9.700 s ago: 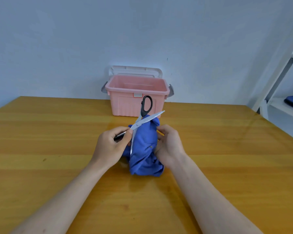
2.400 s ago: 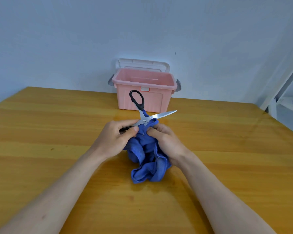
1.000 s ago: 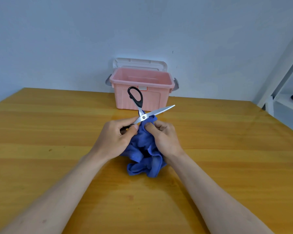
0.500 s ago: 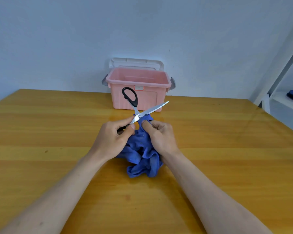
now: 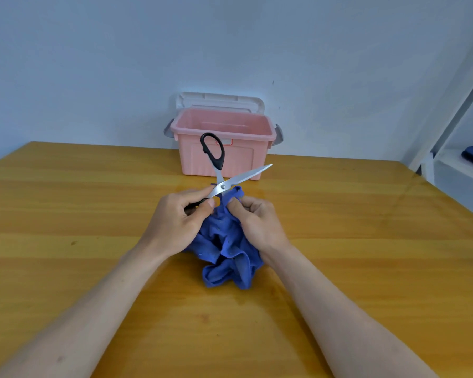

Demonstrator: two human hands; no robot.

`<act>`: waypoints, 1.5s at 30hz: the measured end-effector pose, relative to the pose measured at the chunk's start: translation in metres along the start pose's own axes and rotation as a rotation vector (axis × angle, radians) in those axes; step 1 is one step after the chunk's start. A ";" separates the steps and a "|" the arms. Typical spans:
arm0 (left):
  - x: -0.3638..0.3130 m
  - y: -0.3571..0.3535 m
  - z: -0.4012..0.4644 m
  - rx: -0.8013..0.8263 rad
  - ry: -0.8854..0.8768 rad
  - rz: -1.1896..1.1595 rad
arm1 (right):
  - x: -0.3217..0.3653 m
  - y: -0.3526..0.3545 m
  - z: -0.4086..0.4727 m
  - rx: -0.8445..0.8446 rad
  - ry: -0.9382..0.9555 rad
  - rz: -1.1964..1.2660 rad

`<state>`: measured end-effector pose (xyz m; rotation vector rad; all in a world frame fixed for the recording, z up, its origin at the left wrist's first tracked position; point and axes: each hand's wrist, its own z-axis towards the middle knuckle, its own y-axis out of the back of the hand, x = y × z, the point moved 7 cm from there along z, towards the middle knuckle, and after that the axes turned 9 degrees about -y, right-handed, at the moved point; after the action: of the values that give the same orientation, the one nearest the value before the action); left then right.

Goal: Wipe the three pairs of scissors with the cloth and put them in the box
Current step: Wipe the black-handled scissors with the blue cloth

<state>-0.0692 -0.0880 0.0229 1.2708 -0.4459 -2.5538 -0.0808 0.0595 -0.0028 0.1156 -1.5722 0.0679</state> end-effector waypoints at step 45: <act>0.008 0.006 0.002 -0.134 0.043 0.026 | 0.004 0.001 0.006 -0.050 -0.051 -0.056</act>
<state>-0.0748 -0.0960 0.0203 1.2608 -0.2753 -2.4840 -0.0873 0.0598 0.0012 0.1226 -1.6191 -0.0178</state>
